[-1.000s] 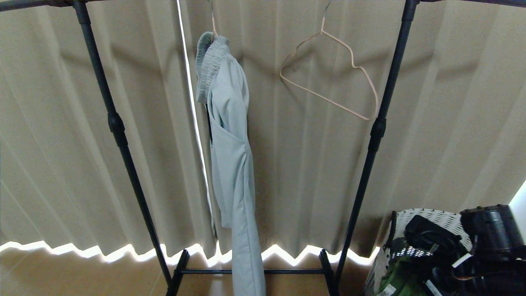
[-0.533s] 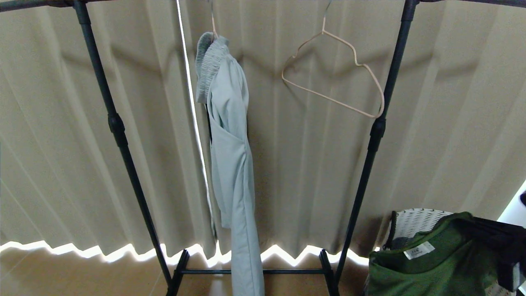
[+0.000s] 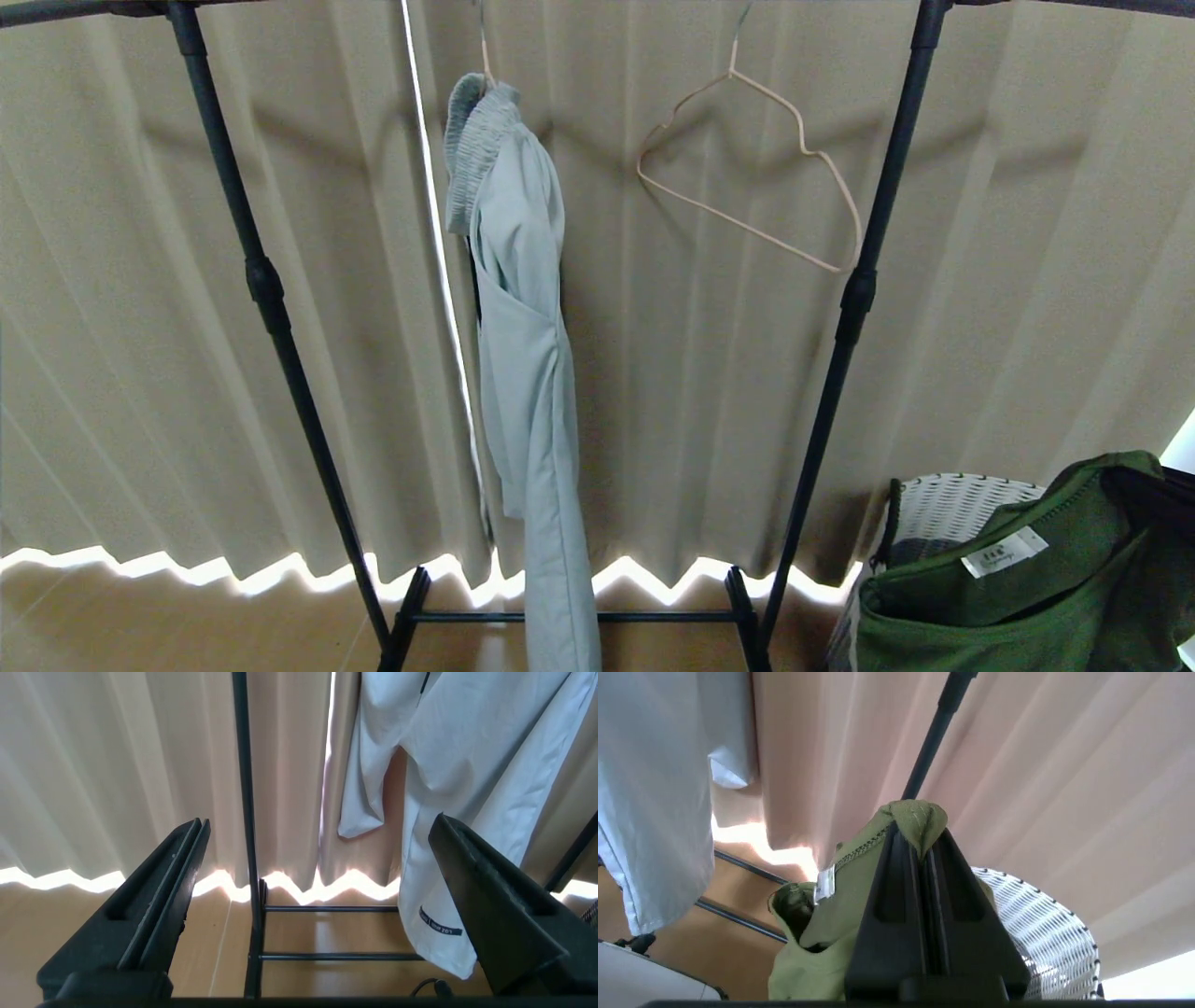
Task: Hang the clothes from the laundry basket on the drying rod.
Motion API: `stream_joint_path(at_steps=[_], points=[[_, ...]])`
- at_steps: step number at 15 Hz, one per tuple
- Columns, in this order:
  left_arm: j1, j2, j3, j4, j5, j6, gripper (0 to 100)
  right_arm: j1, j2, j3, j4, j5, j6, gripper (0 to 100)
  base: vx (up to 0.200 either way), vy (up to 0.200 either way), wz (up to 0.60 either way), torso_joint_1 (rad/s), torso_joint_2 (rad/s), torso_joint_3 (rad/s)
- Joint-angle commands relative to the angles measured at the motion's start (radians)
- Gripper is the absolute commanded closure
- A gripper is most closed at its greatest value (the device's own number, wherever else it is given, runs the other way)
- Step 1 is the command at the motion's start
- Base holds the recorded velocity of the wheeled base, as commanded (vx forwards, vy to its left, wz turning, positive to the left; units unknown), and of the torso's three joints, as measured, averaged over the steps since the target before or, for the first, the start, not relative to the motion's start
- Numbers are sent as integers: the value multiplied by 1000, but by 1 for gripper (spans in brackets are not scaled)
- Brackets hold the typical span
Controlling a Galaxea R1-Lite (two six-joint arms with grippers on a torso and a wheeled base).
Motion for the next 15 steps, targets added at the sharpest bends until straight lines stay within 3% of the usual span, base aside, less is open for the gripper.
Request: stream_joint_path(at_steps=[1, 6, 15], points=[[0, 0, 0, 0, 0, 0, 0, 1, 2, -1, 0, 2, -1, 100, -200, 0, 0, 2, -2, 2], [0, 0, 0, 0, 3, 5, 0, 2, 34, -16, -3, 6, -1, 100, -200, 0, 0, 3, 5, 3], [0, 0, 0, 0, 2, 5, 0, 11, 65, -16, -5, 13, -1, 100, 0, 0, 0, 0, 0, 0]])
